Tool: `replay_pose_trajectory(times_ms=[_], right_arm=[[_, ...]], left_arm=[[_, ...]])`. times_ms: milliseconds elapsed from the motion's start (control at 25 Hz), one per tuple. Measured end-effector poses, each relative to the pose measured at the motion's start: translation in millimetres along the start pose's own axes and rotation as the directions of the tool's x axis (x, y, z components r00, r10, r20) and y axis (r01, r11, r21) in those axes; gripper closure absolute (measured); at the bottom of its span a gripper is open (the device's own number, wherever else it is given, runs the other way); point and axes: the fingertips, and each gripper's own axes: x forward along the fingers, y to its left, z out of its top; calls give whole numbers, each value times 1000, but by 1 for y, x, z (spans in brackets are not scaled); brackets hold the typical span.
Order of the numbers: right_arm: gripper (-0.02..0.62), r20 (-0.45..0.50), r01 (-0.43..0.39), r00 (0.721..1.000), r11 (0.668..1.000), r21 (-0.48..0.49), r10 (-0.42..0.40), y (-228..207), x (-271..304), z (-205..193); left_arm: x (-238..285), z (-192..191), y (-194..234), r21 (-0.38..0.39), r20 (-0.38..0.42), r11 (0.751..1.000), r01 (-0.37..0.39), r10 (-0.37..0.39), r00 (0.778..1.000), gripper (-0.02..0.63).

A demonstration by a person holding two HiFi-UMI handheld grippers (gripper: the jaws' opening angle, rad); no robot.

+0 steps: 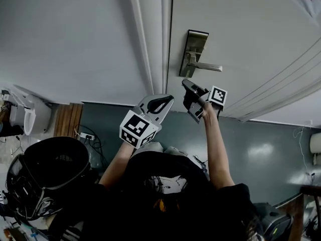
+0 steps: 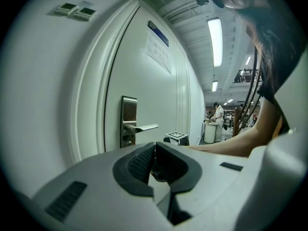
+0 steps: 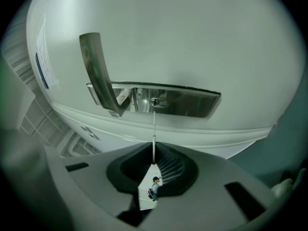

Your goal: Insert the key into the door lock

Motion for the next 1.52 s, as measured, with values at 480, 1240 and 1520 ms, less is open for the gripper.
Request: replay_pose_trajectory(times_ms=[480,1240,1520], right_arm=[[575,-15,-59,998,996,67,60,2,10,17],[574,100,-121,990,972,201,102,-1,-1,39],[574,190,-109,980,961,254,61,-3,0,45]], left_arm=[[3,-1,2,1,-1,998,-61,61,998,594],[11,-3,0,-14,-11,995,-100,100,995,594],[9,-3,0,-12,-14,994,-111,111,994,594]])
